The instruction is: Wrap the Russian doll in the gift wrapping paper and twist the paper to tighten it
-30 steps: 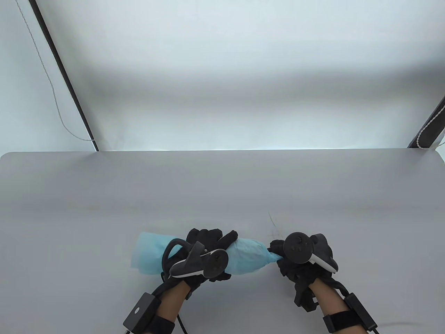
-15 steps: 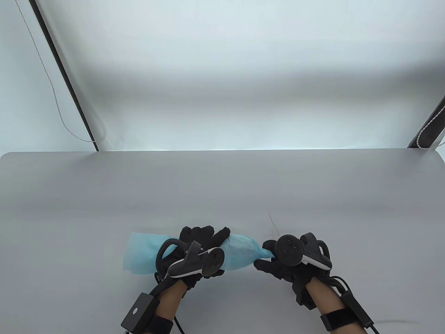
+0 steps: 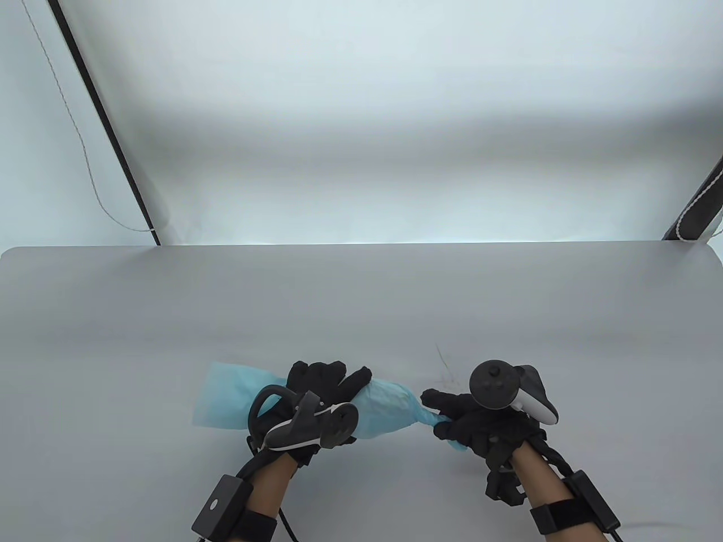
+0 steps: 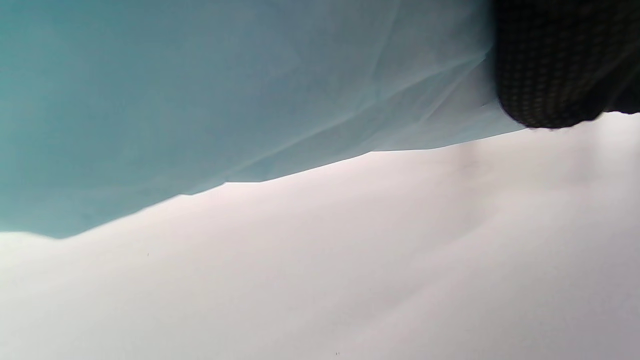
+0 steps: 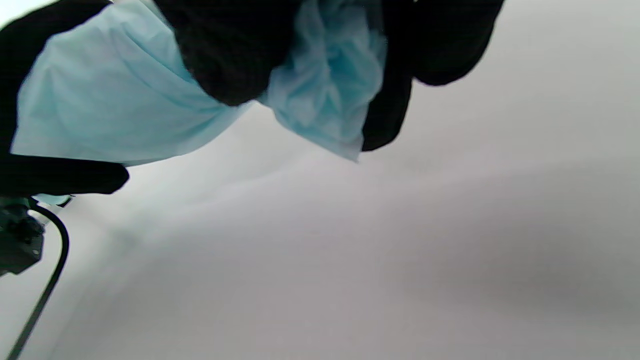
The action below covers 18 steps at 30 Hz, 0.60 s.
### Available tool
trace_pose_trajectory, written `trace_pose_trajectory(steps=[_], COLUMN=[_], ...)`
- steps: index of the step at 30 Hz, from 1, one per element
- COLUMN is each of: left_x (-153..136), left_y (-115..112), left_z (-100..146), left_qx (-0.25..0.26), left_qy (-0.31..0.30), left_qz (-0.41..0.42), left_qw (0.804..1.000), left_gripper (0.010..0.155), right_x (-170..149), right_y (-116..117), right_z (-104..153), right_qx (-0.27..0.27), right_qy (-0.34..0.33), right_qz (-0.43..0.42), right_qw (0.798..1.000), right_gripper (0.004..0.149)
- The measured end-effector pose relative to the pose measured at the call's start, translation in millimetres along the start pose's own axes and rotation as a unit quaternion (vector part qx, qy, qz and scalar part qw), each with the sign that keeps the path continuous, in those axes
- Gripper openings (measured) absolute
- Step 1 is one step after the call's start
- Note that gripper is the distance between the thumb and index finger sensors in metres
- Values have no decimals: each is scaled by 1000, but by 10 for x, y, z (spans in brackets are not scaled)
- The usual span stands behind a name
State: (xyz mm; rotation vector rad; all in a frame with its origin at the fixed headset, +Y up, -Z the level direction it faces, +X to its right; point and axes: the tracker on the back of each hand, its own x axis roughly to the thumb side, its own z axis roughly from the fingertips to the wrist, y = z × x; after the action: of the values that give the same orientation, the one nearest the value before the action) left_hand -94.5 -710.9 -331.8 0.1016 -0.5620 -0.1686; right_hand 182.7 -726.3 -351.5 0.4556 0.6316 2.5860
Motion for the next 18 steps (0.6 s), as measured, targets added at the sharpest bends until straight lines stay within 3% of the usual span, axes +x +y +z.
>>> trace_pose_trajectory(steps=[5,10,13,18], left_x=[110,132,162,128], left_y=[28,35,76,62], left_z=[-3,-6,-29,-35], left_qx=[8,21,19,-4], left_qy=[-14,-19,-18,-15], left_qz=[-27,-18,-14,12], left_qw=[999,999,1000,1000], left_gripper=[108,108,108,108], right_x=[3,-77,-93,20], right_y=[58,62,54,91], right_z=[-74,-109,-110,-36], right_qx=[42,25,20,-38], right_qy=[41,90,86,69], right_qz=[52,53,37,127], right_qw=[997,994,995,989], right_gripper=[72,73,58,38])
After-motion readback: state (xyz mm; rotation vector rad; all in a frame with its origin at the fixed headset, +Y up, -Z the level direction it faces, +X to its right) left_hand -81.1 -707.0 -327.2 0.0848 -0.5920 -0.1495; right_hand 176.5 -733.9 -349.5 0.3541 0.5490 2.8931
